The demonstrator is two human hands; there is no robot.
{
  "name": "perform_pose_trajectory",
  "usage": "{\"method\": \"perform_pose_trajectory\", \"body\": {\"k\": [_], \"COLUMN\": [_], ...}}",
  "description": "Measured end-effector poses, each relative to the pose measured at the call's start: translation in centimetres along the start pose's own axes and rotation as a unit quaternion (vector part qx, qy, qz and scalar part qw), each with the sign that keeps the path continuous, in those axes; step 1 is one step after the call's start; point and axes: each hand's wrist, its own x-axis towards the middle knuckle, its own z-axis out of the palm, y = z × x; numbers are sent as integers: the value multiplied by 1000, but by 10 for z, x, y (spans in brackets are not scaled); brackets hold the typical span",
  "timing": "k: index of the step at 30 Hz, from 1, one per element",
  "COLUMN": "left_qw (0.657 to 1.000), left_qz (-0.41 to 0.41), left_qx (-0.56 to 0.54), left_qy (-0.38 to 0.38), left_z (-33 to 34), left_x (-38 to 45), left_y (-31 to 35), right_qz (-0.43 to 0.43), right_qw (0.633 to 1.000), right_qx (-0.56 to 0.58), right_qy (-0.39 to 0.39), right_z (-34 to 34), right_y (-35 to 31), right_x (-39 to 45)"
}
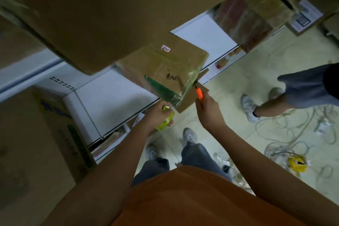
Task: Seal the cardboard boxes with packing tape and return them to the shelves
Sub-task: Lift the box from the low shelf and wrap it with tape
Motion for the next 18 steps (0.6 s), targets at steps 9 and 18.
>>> {"method": "perform_pose_trajectory", "body": {"k": [9, 18], "left_qw": [1000, 1000], "left_qz": [-15, -8], "left_qx": [20, 27], "left_qy": [8, 2], "left_z": [-8, 2], "left_x": [-9, -7], "left_y": [-4, 9], "right_qz": [-79, -25], "right_qw": [989, 985], "right_qx": [-108, -117], "right_qy": [-62, -122], "right_z": [25, 36], "right_y": [-15, 3], "right_x": [-2, 3]}}
